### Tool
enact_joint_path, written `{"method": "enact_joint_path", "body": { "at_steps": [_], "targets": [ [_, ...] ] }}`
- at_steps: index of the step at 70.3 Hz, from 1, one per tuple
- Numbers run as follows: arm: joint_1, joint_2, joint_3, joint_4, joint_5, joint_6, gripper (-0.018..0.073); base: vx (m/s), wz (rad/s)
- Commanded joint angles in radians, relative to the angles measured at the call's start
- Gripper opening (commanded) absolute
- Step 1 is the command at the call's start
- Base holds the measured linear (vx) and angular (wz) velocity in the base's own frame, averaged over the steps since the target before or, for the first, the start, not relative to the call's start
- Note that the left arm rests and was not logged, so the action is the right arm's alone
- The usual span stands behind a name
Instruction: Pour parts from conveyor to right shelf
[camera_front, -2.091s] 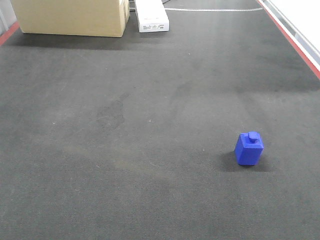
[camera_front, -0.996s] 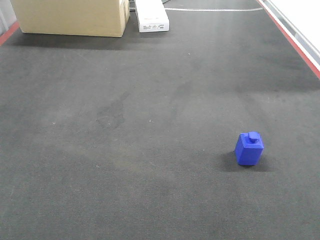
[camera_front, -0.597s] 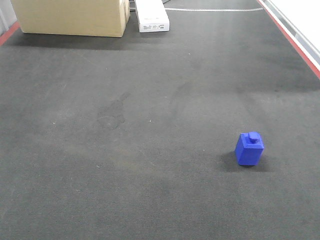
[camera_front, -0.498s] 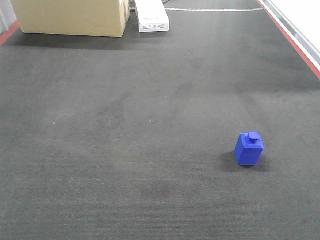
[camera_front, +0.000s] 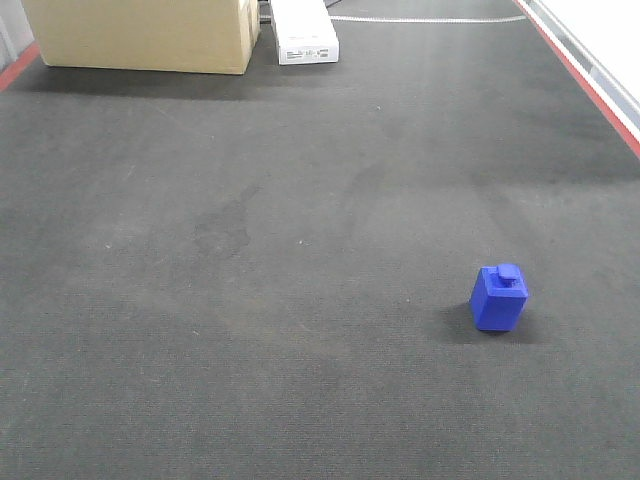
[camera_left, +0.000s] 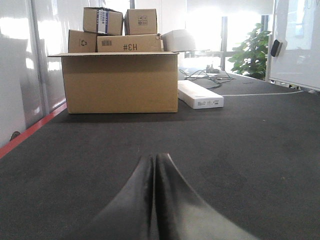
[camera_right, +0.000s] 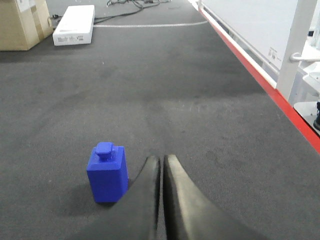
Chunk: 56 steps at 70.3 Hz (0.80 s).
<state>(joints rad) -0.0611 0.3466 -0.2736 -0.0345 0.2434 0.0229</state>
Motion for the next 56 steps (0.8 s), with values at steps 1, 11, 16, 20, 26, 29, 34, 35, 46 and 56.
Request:
{"method": "enact_joint_path", "body": {
  "at_steps": [1, 11, 16, 20, 26, 29, 34, 35, 46, 56],
  "targets": [
    [-0.003, 0.016, -0.034, -0.003, -0.068, -0.006, 0.0081, 0.0, 0.0],
    [-0.003, 0.016, -0.034, -0.003, -0.06, -0.006, 0.0228, 0.0, 0.0],
    [-0.003, 0.016, -0.034, -0.003, -0.051, -0.006, 0.0319, 0.0, 0.0],
    [-0.003, 0.016, -0.034, -0.003, -0.045, -0.006, 0.0375, 0.0, 0.0],
    [-0.003, 0.016, -0.034, -0.008, -0.041, -0.006, 0.0442, 0.0, 0.0],
    [-0.003, 0.016, -0.037, -0.008, -0.04, -0.008, 0.0456, 0.0, 0.0],
    [-0.001, 0.016, -0.06, -0.007, -0.015, -0.009, 0.0463, 0.0, 0.0],
    [-0.001, 0.017, -0.066, -0.007, -0.007, -0.01, 0.0463, 0.0, 0.0],
    [0.058, 0.094, -0.159, -0.006, 0.098, -0.012, 0.0463, 0.0, 0.0],
    [0.137, 0.227, -0.256, -0.005, 0.164, -0.006, 0.0463, 0.0, 0.0]
  ]
}}
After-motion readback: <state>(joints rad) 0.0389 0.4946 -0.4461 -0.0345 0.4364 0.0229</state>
